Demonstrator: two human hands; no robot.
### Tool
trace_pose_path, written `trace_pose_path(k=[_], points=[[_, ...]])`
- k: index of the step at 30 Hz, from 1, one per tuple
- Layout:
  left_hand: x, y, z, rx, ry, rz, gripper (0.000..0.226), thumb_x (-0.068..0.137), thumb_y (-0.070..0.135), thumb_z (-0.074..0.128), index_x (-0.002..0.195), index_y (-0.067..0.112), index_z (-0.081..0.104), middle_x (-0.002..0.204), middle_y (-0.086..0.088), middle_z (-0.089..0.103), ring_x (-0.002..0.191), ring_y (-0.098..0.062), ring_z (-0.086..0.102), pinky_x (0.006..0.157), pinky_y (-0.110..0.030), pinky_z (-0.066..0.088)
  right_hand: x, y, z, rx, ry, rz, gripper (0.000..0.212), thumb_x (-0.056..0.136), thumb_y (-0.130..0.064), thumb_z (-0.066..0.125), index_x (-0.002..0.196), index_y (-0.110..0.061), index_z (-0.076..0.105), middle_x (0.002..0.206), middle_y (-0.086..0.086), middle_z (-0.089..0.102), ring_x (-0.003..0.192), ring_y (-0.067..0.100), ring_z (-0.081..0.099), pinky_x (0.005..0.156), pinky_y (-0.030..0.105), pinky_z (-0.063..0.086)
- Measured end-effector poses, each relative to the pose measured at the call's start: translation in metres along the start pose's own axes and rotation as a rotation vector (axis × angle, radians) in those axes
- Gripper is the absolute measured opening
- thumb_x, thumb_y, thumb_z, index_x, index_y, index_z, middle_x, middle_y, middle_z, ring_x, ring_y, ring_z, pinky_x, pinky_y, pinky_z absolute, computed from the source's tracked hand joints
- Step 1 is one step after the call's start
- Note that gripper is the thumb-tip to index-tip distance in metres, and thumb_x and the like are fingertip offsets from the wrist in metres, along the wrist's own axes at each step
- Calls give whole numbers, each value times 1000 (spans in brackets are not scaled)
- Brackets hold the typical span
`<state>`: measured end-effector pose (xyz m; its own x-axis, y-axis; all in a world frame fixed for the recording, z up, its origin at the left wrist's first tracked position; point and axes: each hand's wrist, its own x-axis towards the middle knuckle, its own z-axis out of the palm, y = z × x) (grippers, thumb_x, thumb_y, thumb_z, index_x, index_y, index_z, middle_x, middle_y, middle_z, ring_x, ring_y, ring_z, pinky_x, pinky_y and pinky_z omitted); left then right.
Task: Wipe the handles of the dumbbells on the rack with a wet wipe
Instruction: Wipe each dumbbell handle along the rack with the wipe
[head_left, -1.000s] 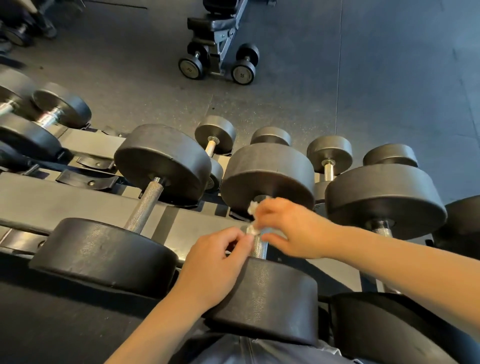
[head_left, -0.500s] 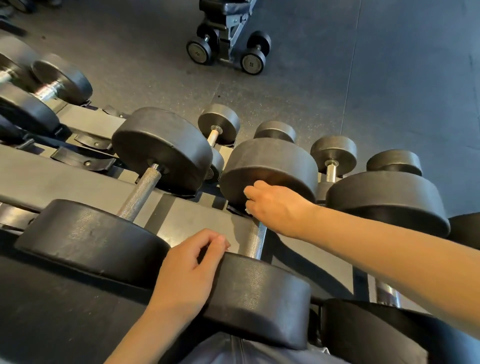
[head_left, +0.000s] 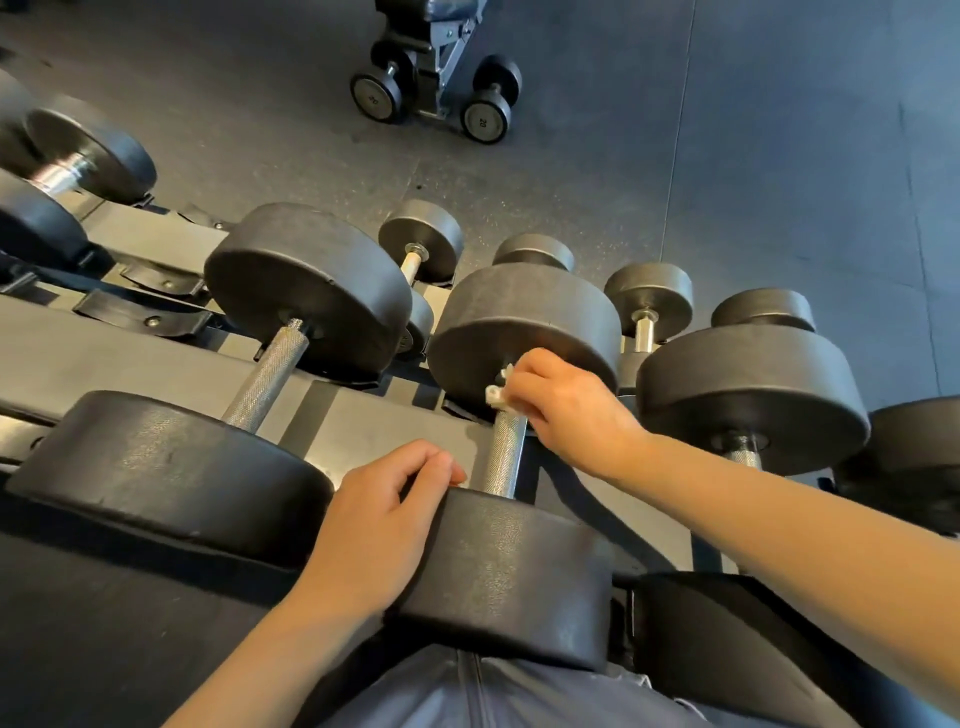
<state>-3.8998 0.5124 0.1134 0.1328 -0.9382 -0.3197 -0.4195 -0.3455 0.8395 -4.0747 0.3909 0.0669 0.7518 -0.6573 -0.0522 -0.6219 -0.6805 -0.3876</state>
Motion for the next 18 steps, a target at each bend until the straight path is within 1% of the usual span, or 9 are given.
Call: trace_pose_path(k=[2, 4, 6, 7, 9, 12, 14, 16, 18], points=[[-1, 1, -1, 3, -21, 7, 27, 98, 22, 49, 78, 22, 66, 80, 15, 64, 84, -3, 59, 67, -4, 38, 2, 2, 3, -83, -10, 32, 28, 74, 0, 76, 99, -8, 68, 99, 12, 62, 77, 27, 64, 63, 35, 58], [0, 1, -1, -6, -26, 11, 25, 97, 24, 48, 80, 21, 66, 80, 14, 64, 84, -3, 58, 67, -5, 38, 2, -8, 2, -35, 8, 140, 22, 82, -4, 70, 102, -9, 65, 105, 8, 59, 83, 23, 62, 69, 32, 57], [-1, 1, -1, -31, -27, -1, 21, 96, 29, 48, 81, 22, 62, 80, 12, 63, 81, -5, 58, 64, -10, 40, -3, -22, -4, 184, -29, 408, 9, 90, -10, 60, 99, -12, 64, 105, 3, 55, 89, 18, 57, 79, 29, 53], [-1, 0, -1, -39, -30, -8, 20, 96, 31, 47, 82, 23, 60, 80, 11, 62, 80, -6, 58, 63, -13, 41, -7, -28, -8, 332, -121, 543, 4, 89, -12, 61, 92, -13, 64, 103, 2, 56, 90, 18, 56, 82, 29, 51], [0, -2, -1, -42, -38, -17, 20, 95, 34, 47, 82, 23, 58, 81, 10, 62, 79, -7, 57, 64, -15, 41, -15, -37, -14, 614, -298, 699, 10, 82, -10, 68, 76, -18, 65, 96, 2, 63, 89, 16, 59, 84, 33, 52], [1, -3, -2, -45, -61, -10, 22, 95, 32, 46, 78, 22, 57, 78, 8, 61, 78, -7, 56, 63, -15, 39, -27, -49, -15, 926, -391, 831, 21, 80, 2, 66, 67, -15, 65, 78, 5, 65, 77, 16, 60, 71, 27, 54], [2, -2, -2, -44, -75, -7, 23, 95, 29, 45, 76, 21, 57, 77, 8, 61, 77, -6, 55, 62, -13, 38, -28, -49, -13, 1053, -316, 964, 17, 79, 5, 65, 71, -9, 65, 72, 7, 63, 69, 16, 59, 61, 21, 51], [3, -2, -2, -50, -85, -4, 24, 95, 27, 45, 75, 20, 57, 75, 10, 60, 76, -4, 55, 61, -10, 37, -21, -42, -7, 1220, -57, 1096, 15, 80, 8, 64, 73, -5, 63, 71, 7, 62, 63, 13, 58, 60, 18, 51], [3, -1, -2, -51, -94, 12, 26, 96, 25, 45, 74, 18, 57, 74, 9, 60, 76, -4, 55, 62, -9, 37, -9, -28, 1, 1397, 212, 1218, 9, 82, 7, 63, 80, -1, 65, 78, 11, 62, 71, 15, 60, 66, 21, 56]])
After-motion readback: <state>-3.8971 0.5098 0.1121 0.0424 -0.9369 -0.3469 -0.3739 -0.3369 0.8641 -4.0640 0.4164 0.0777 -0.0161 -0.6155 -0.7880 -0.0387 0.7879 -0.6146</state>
